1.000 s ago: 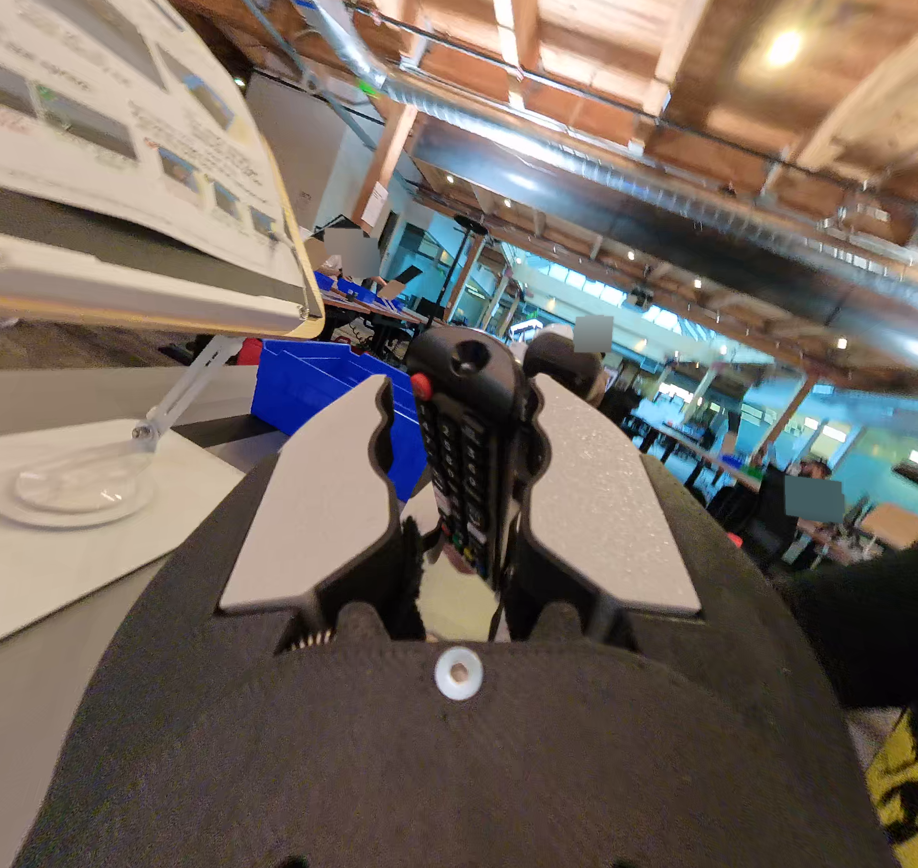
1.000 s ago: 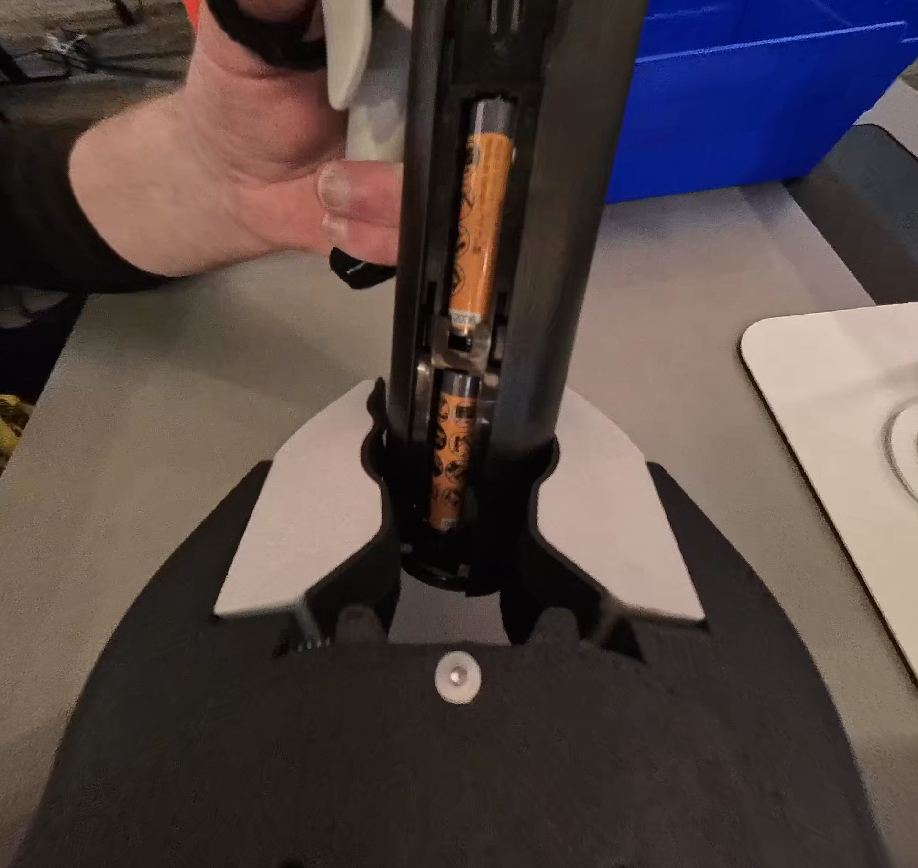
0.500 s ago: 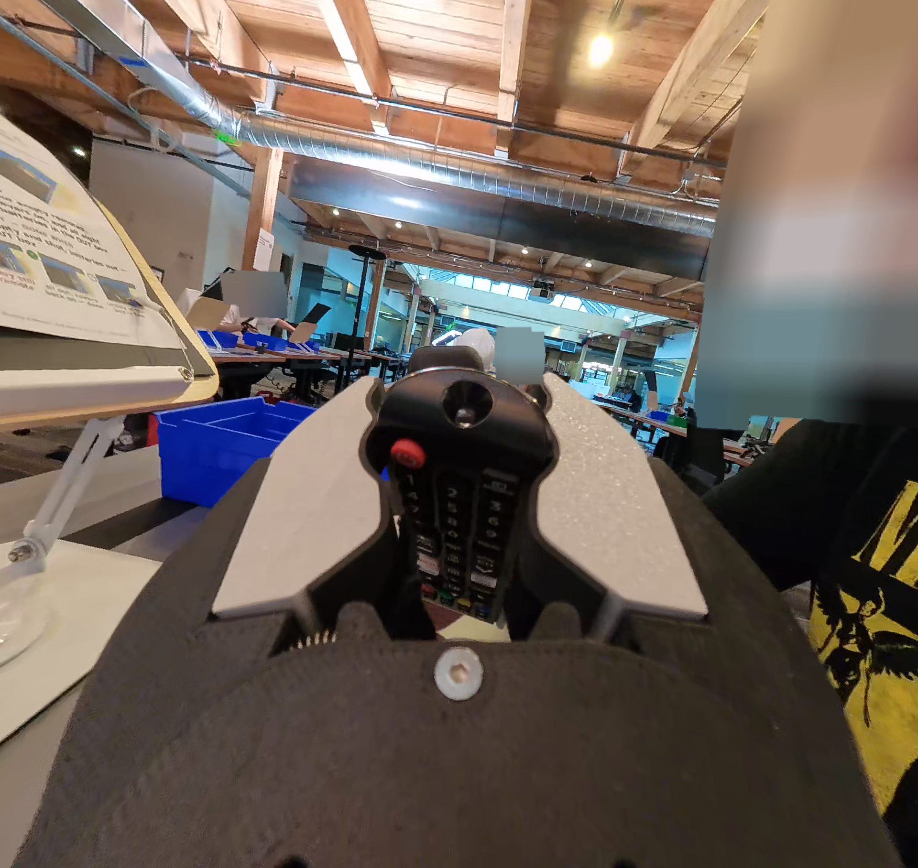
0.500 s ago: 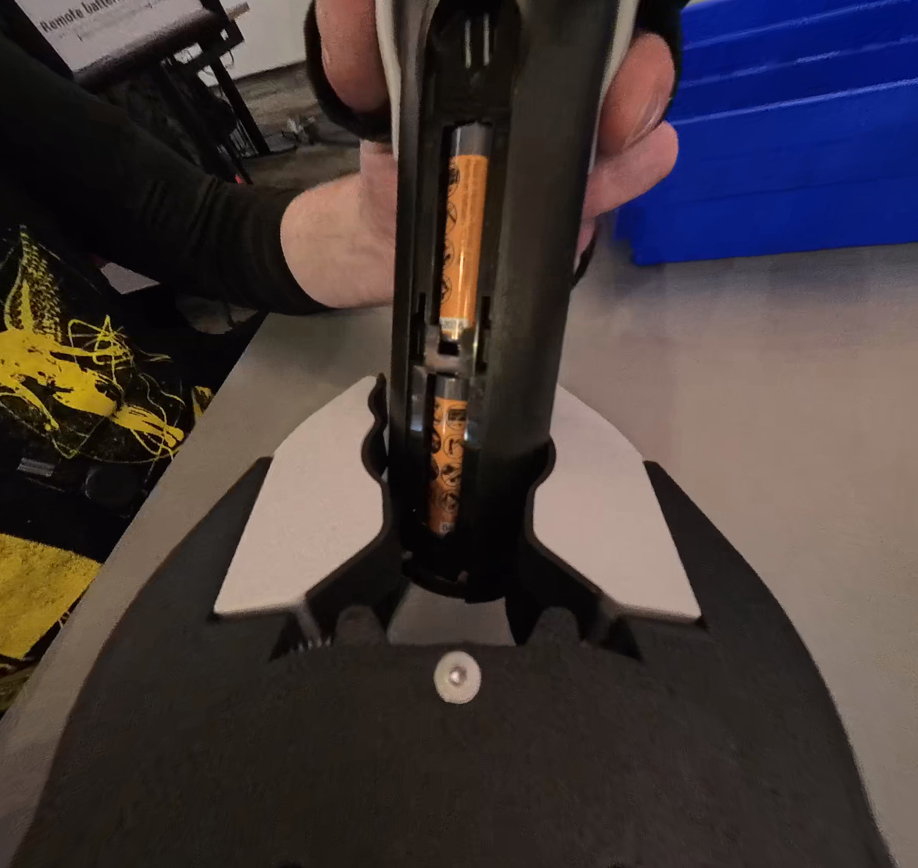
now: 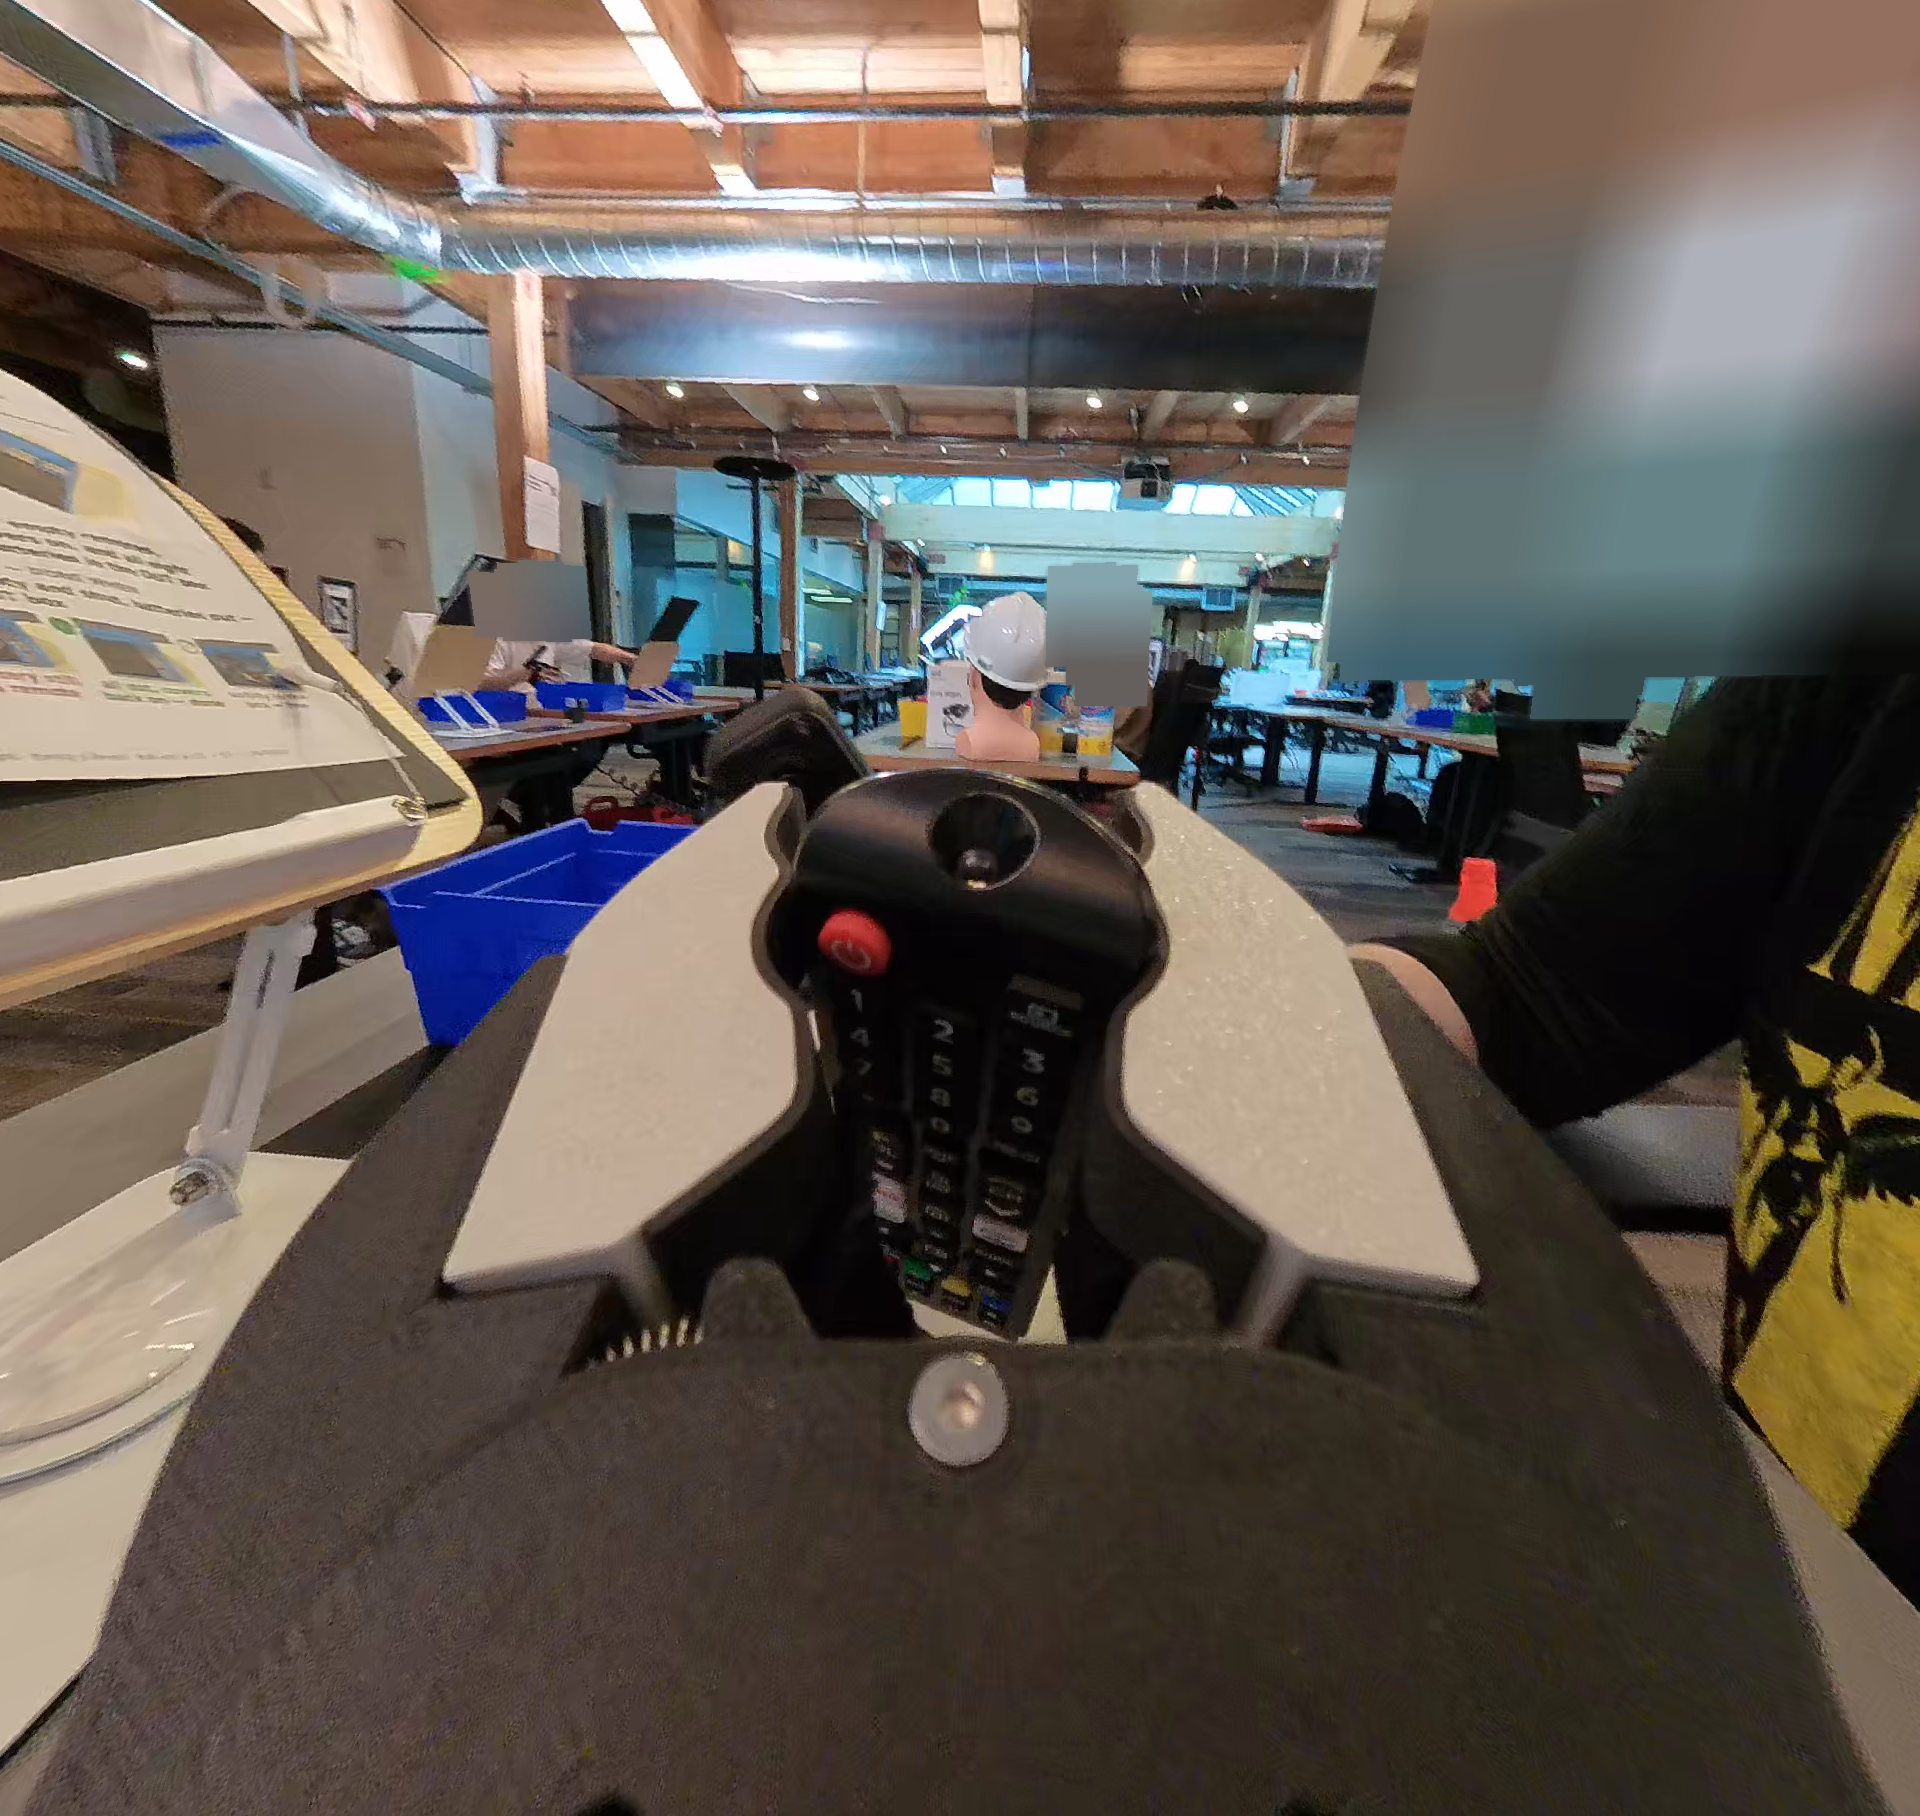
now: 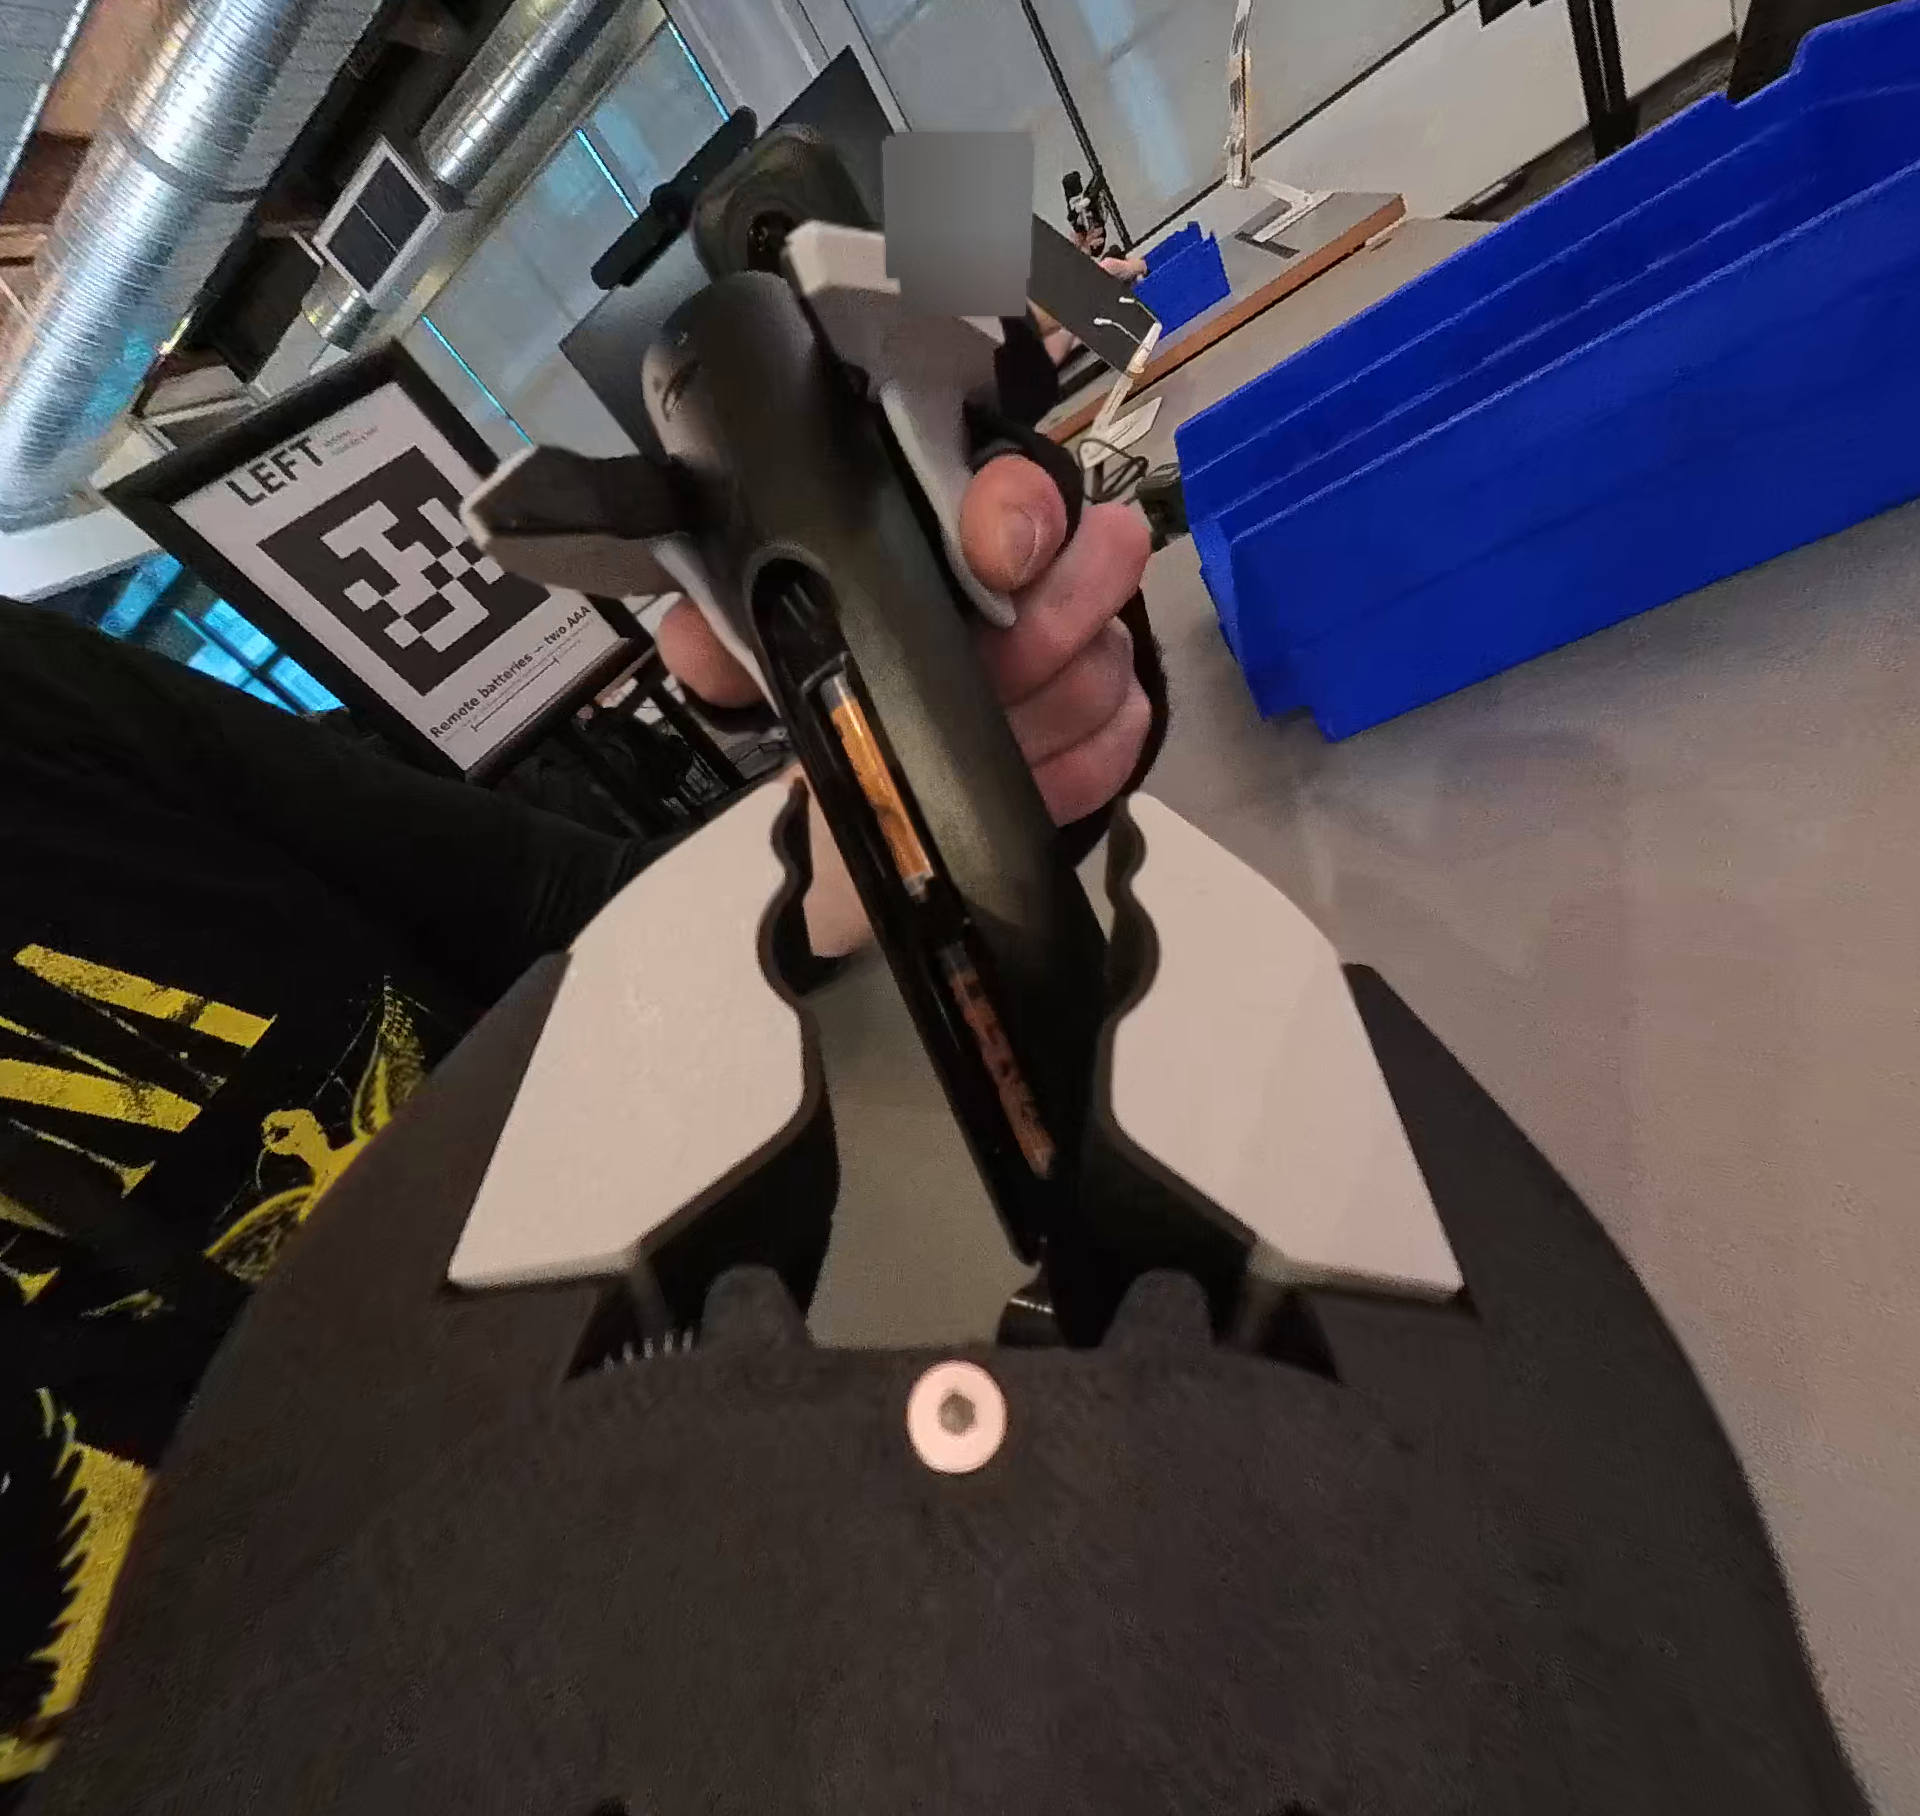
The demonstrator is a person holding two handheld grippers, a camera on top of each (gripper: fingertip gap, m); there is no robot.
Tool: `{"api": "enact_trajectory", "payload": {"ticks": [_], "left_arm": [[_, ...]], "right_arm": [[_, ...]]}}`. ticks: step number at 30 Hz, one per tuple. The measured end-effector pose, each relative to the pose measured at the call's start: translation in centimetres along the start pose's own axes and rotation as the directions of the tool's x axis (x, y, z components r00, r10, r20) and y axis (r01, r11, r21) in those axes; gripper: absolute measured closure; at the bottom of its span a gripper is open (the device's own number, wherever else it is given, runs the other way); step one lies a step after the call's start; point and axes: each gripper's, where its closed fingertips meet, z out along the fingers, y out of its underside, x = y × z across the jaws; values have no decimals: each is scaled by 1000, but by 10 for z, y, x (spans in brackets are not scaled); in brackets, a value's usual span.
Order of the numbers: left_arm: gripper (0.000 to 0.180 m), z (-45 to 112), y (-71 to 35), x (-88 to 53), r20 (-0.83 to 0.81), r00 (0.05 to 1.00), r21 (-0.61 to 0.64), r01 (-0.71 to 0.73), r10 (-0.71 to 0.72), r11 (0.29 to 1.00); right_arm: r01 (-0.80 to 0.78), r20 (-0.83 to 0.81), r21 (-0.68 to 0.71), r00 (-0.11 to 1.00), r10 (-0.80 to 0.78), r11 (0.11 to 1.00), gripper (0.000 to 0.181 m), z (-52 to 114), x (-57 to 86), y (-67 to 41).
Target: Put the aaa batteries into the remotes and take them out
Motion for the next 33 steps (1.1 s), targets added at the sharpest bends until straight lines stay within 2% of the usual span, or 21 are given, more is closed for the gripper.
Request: {"api": "enact_trajectory", "payload": {"ticks": [4, 10, 19, 23, 26, 33], "left_arm": [[123, 3, 7, 5, -36, 999, -50, -5, 4, 999], [122, 6, 21, 5, -37, 999, -129, -33, 29, 991], [124, 3, 44, -3, -46, 999, -153, 21, -29, 988], [129, 0, 61, -5, -48, 998, -196, 30, -41, 980], [132, -7, 56, -12, -35, 996, -121, 75, -80, 990], [133, -9, 55, -9, -40, 997, -113, 56, -61, 992]], "right_arm": [[-11, 77, -28, 997, 13, 1000, 142, 2, -3, 3], [-50, 132, -5, 990, 51, 999, 143, 6, -3, 2], [-55, 89, -32, 994, 58, 998, 148, 6, 21, 20], [-36, 53, -94, 998, 41, 995, 151, 12, 32, 36], [-11, 49, -84, 999, 15, 996, 153, 17, 35, 38], [7, 62, -183, 998, 5, 983, 146, 22, 36, 51]]}}
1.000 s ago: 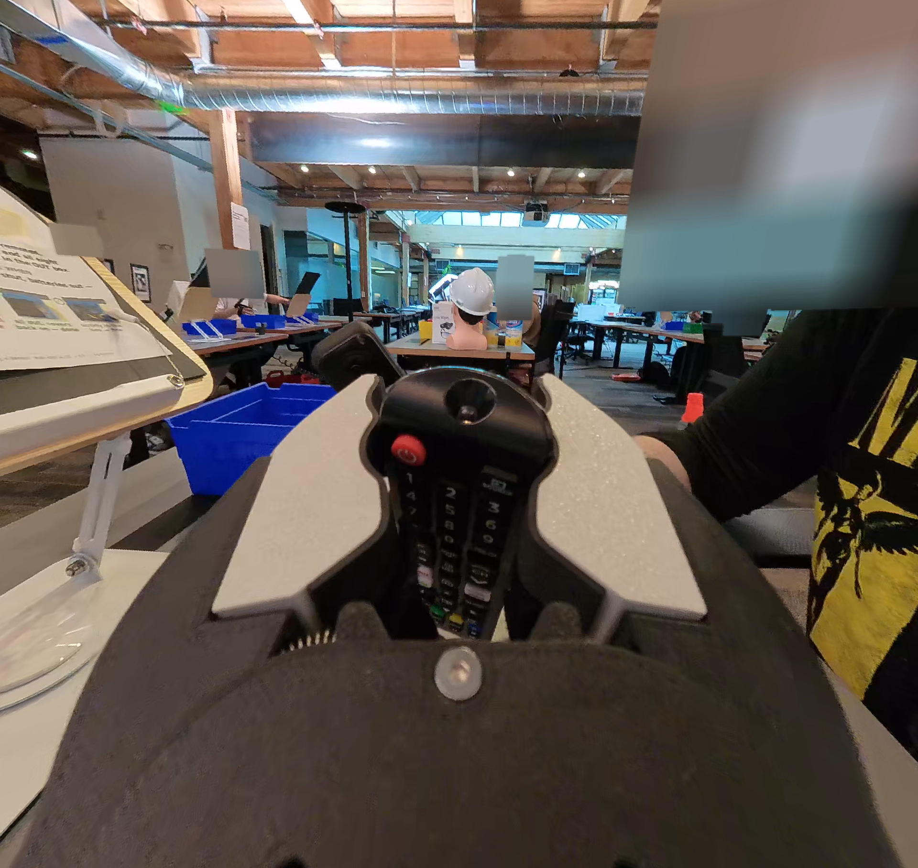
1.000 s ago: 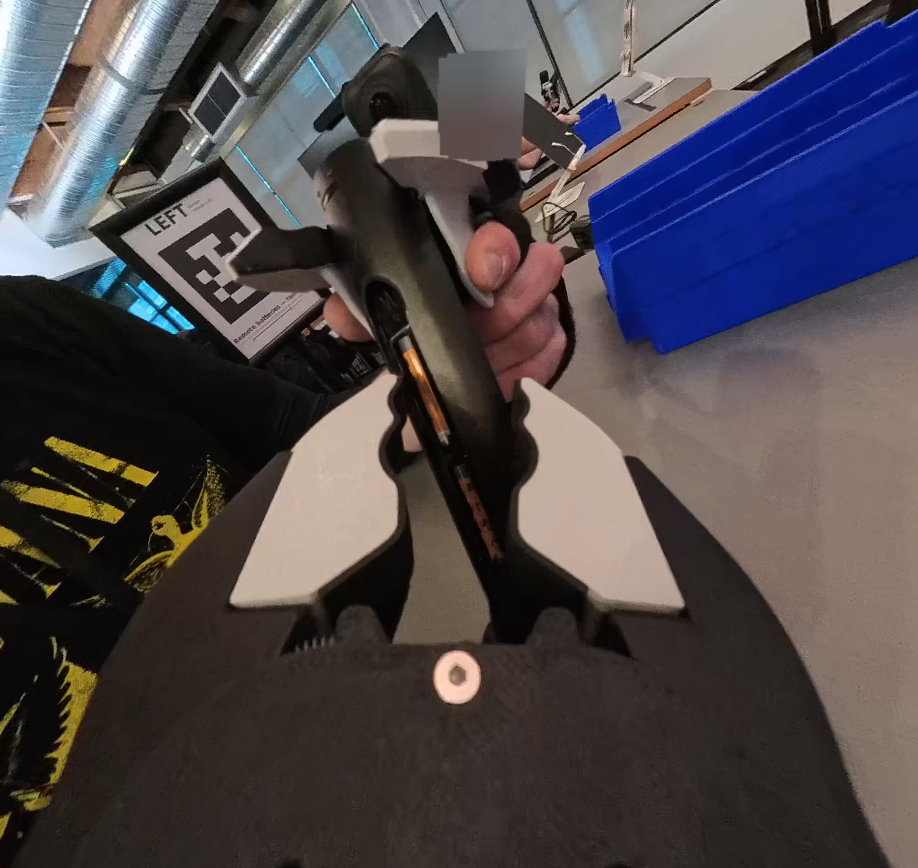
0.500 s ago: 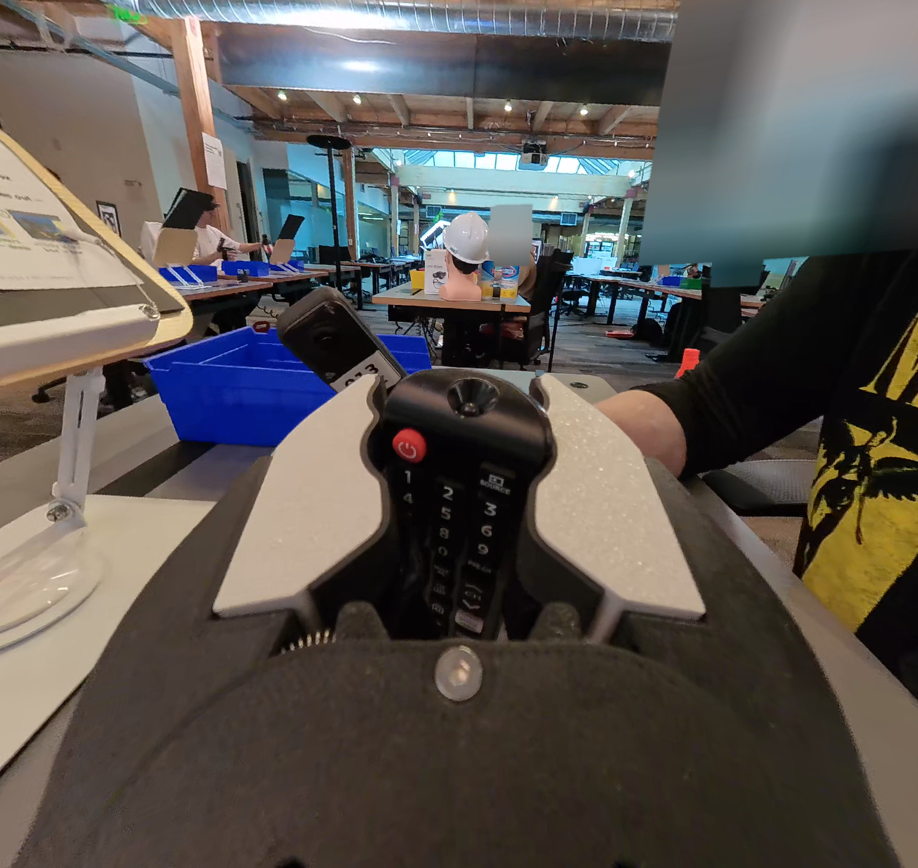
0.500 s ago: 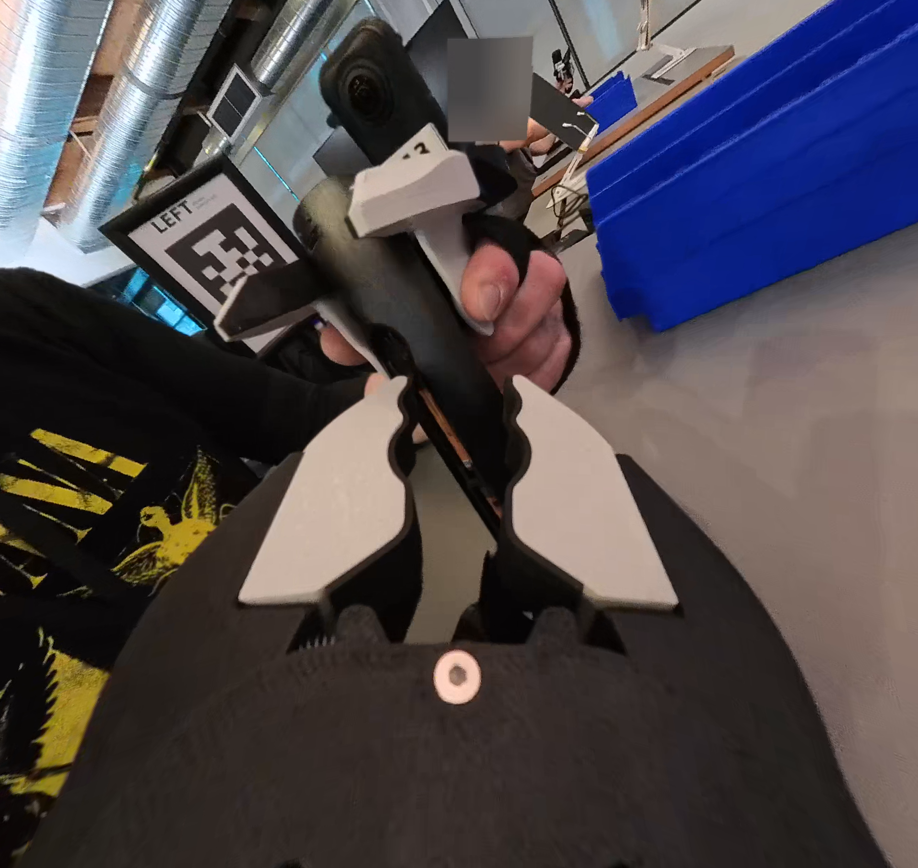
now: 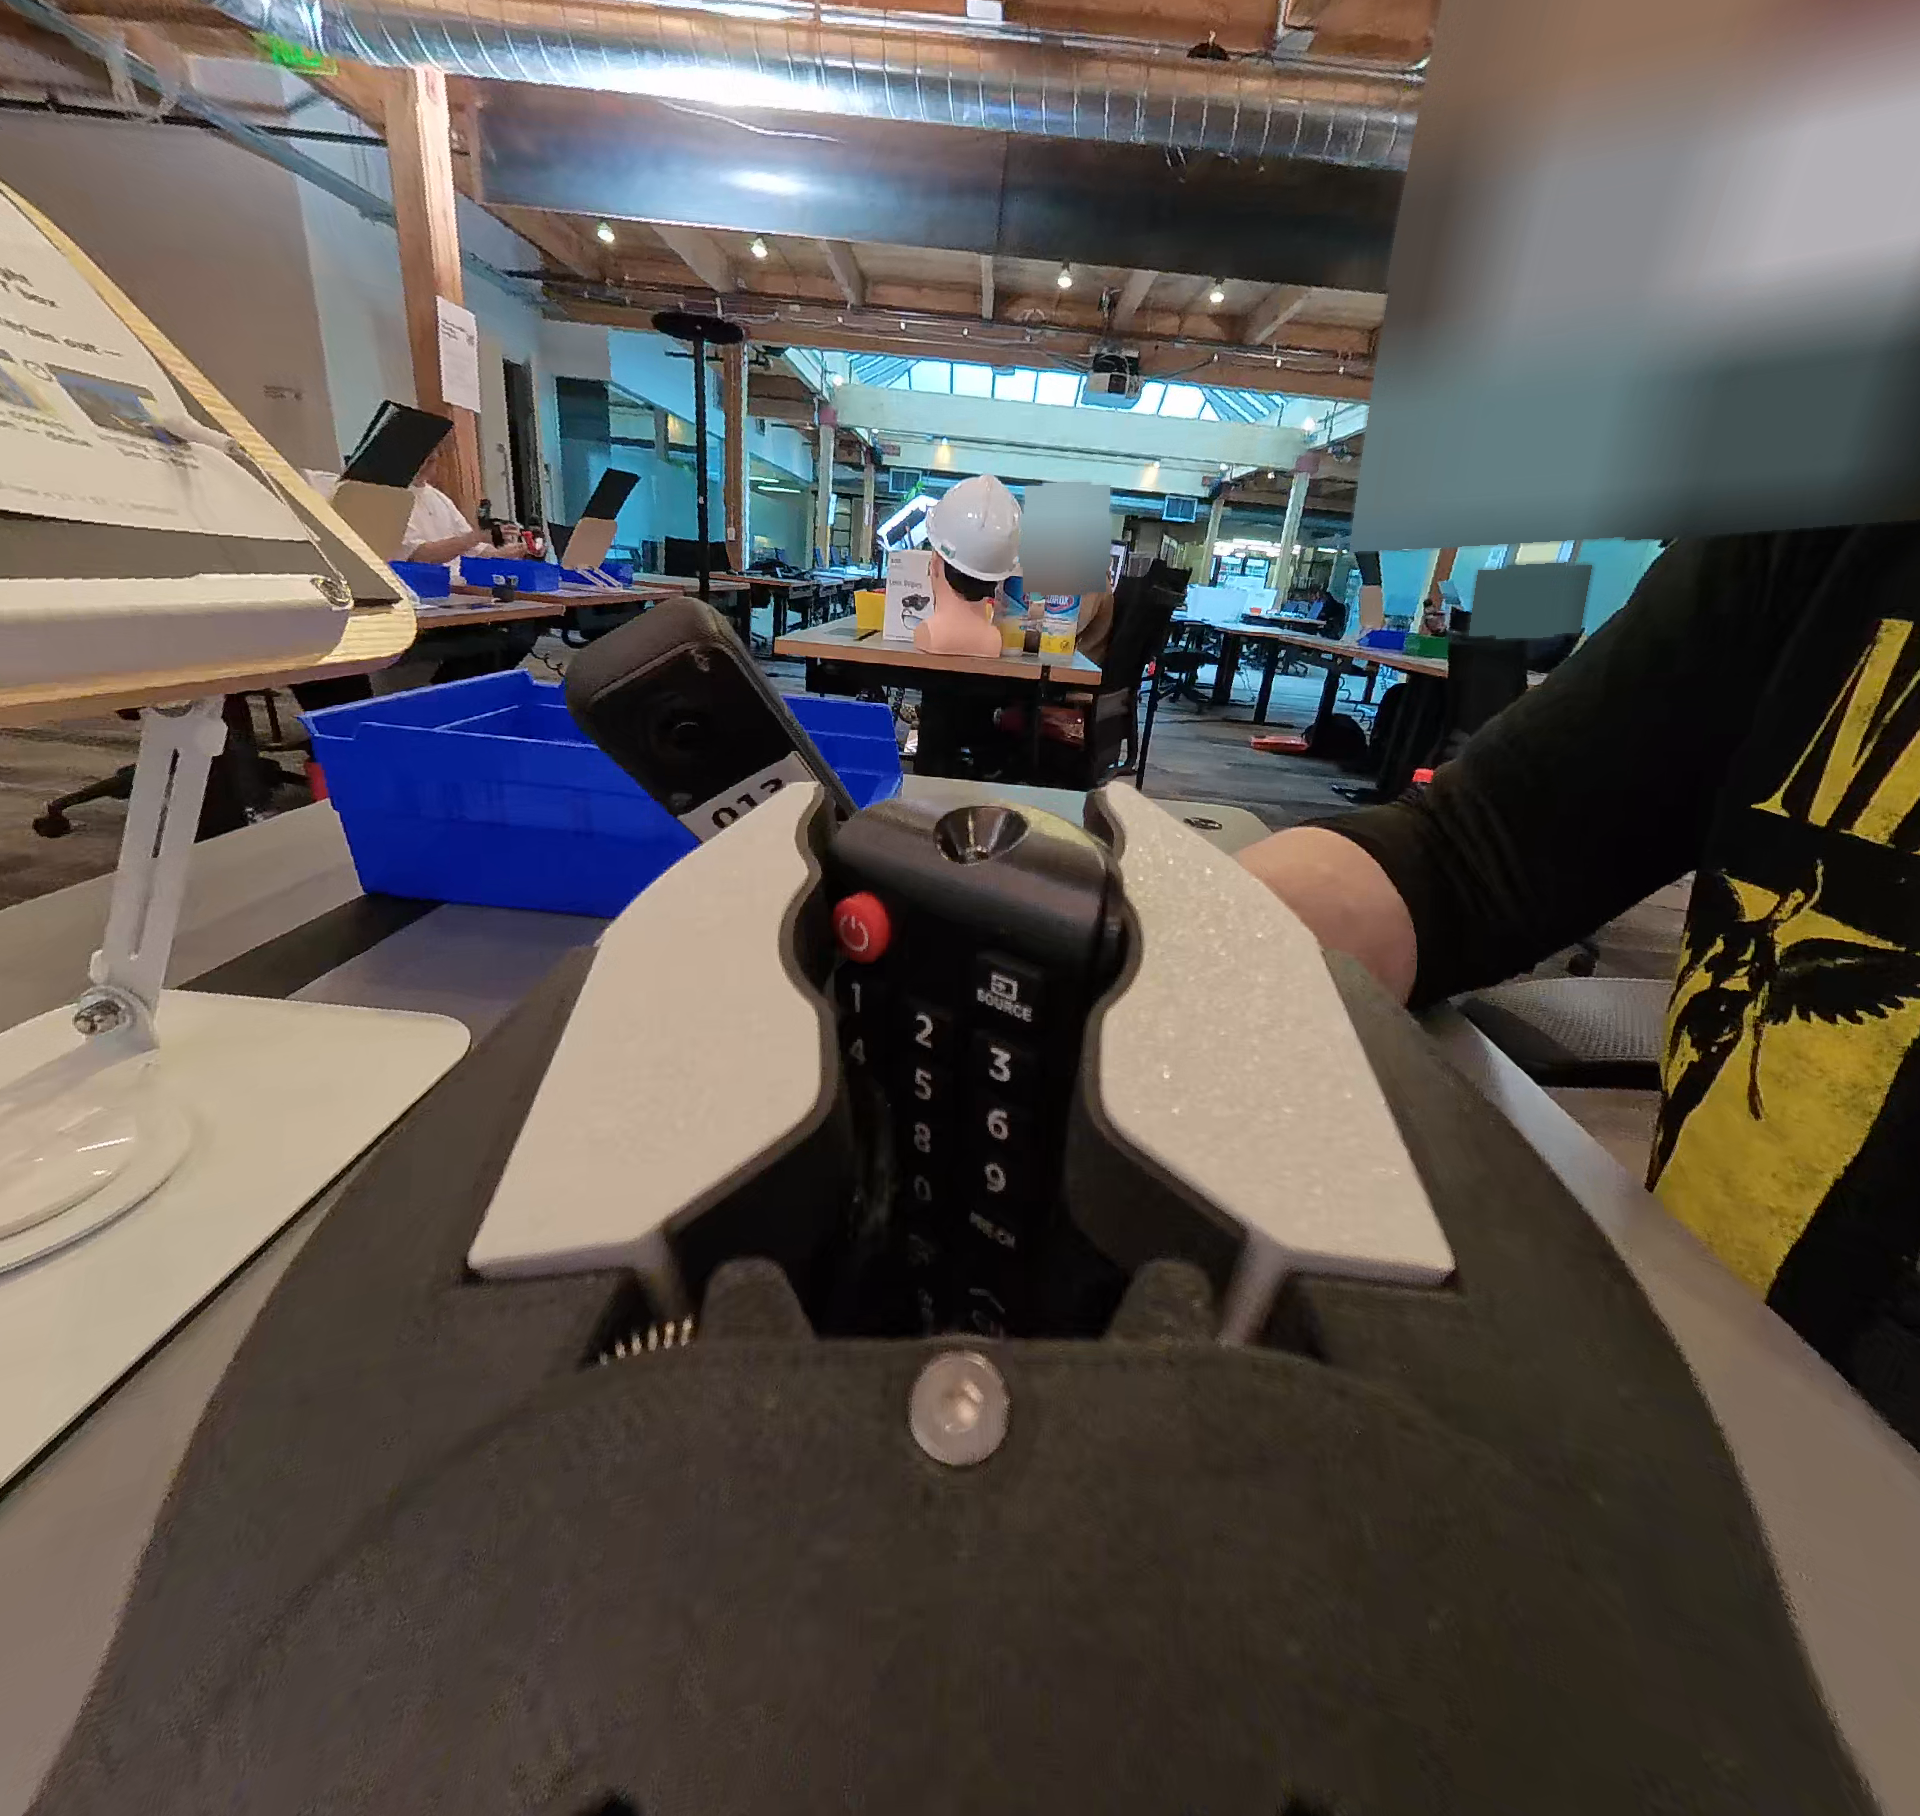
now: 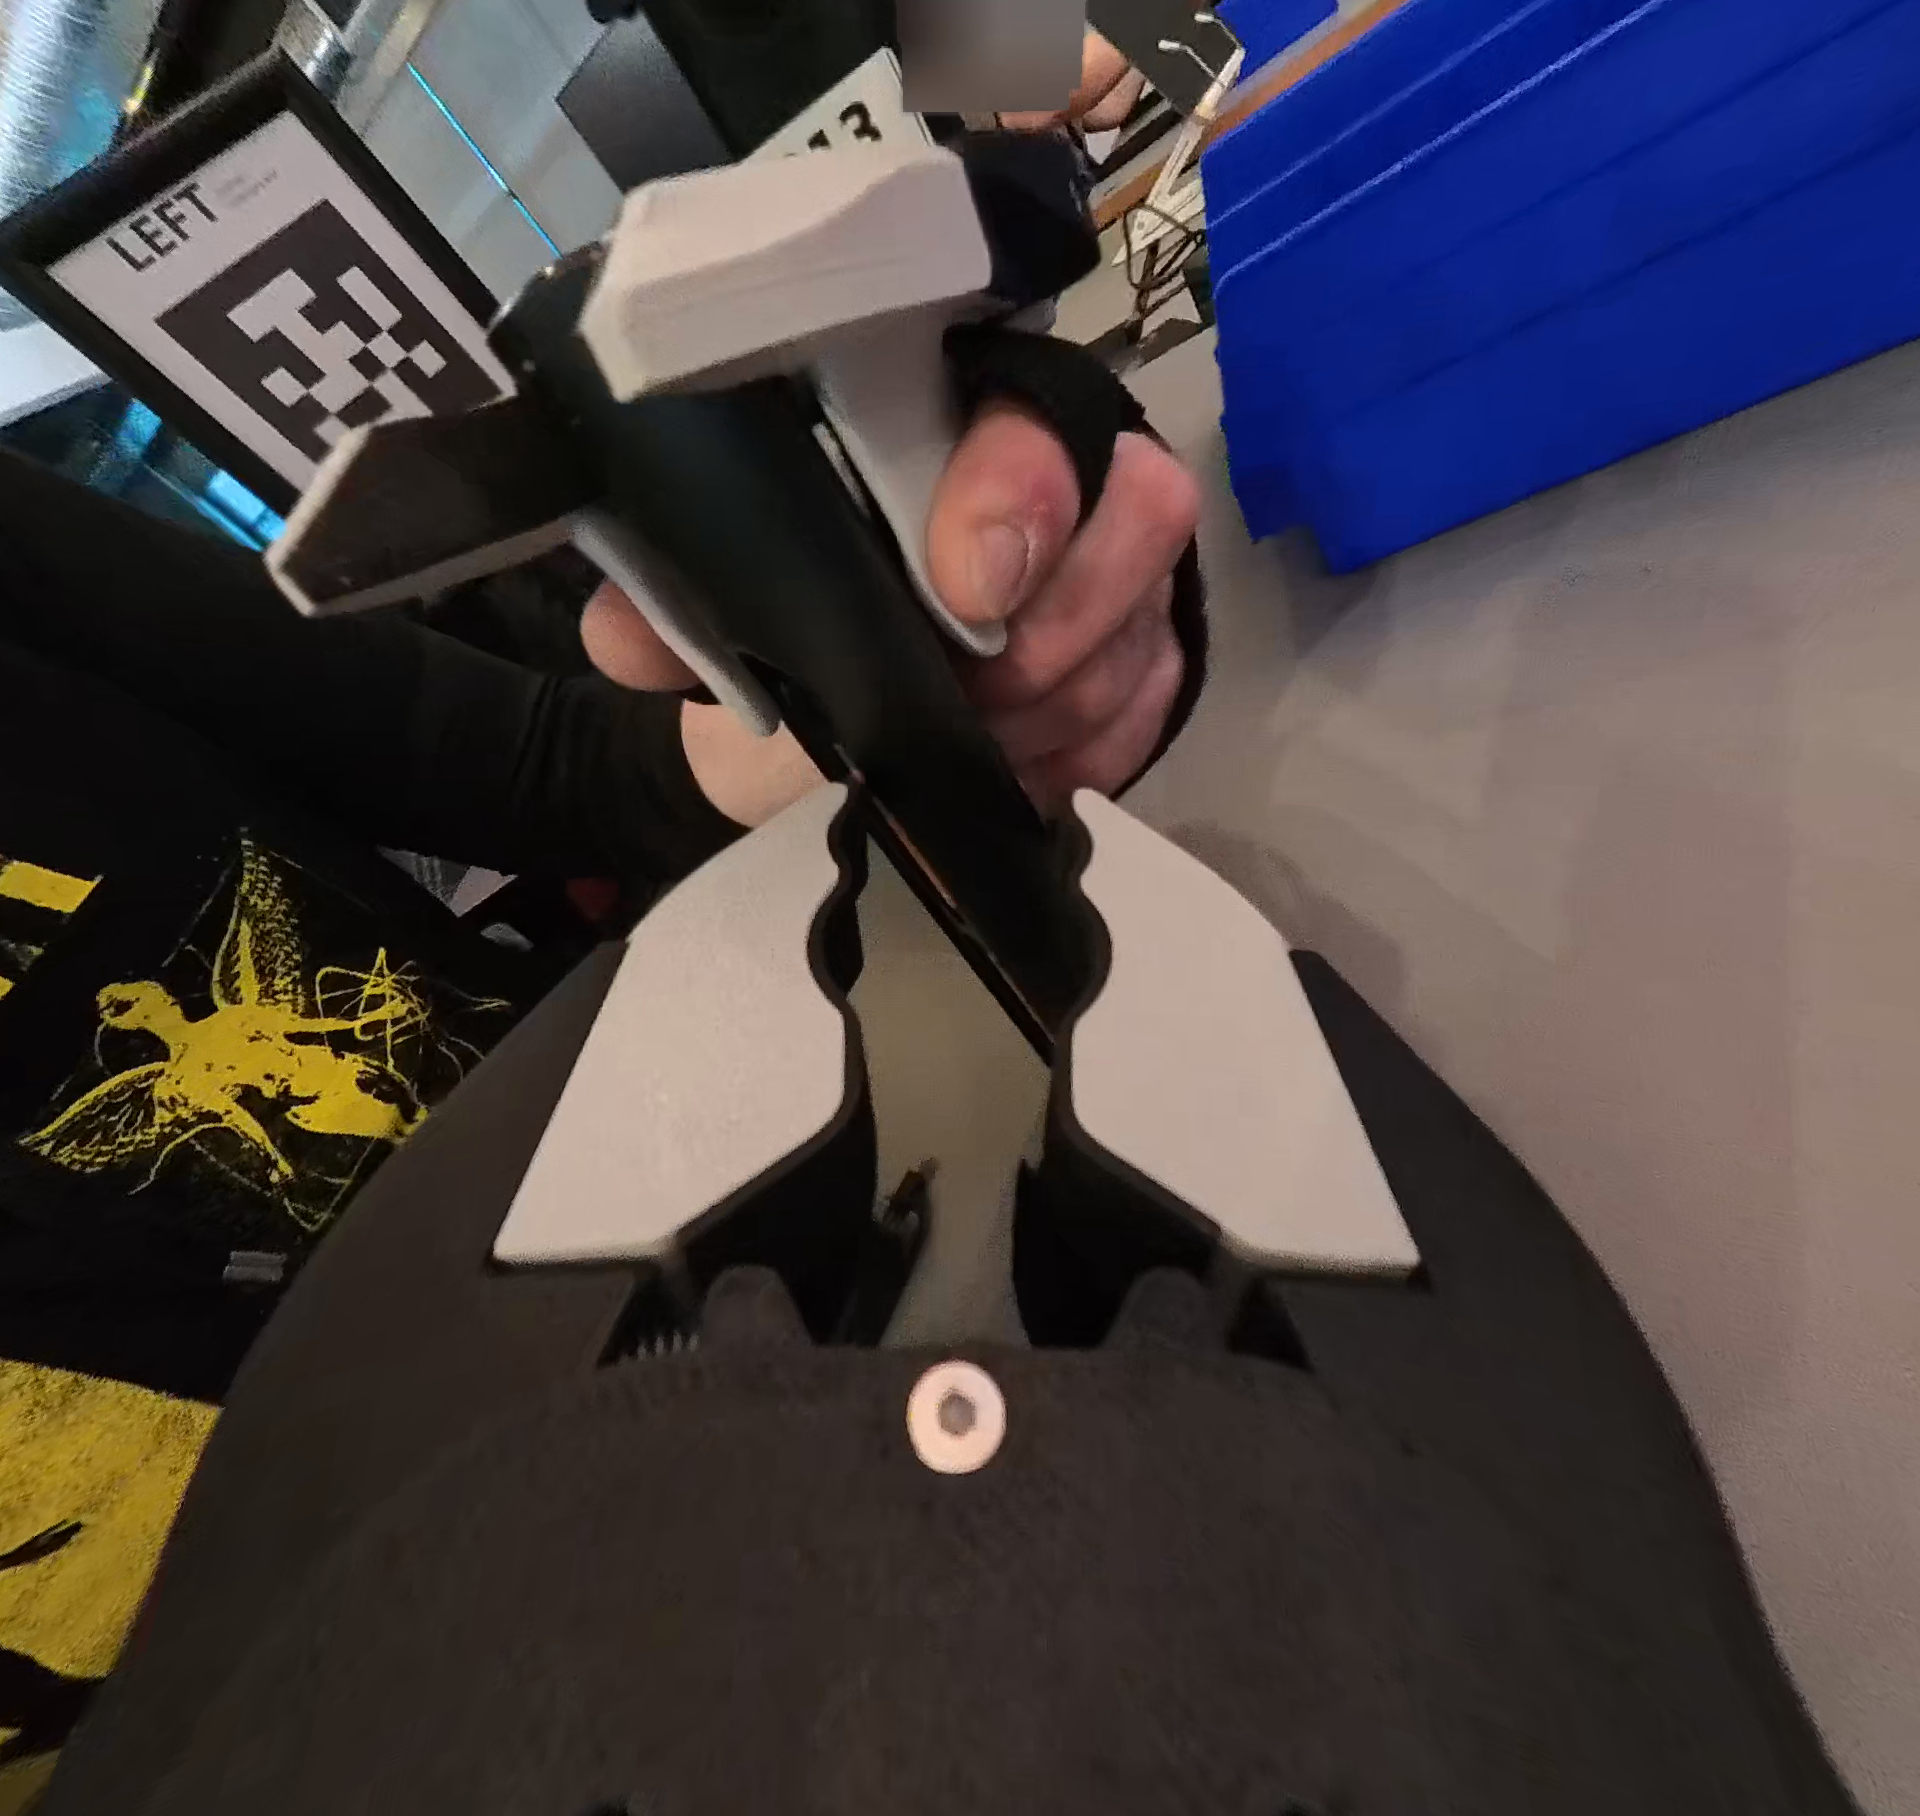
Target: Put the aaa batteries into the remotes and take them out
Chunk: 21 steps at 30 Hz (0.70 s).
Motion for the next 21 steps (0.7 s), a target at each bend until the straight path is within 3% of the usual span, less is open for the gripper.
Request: {"api": "enact_trajectory", "payload": {"ticks": [7, 15, 21], "left_arm": [[136, -1, 1, 4, -3, 1000, -43, 0, 0, 999], [117, -9, 19, 30, -143, 990, -232, -19, -15, 972], [119, -8, 34, 51, -269, 963, -335, -92, -2, 938]], "right_arm": [[141, 47, -110, 990, -137, 984, 157, 1, -9, 8], [307, 378, -200, 900, -216, 930, 160, -5, -38, 17], [381, 586, -349, 802, -118, 856, 159, -9, -48, 27]]}}
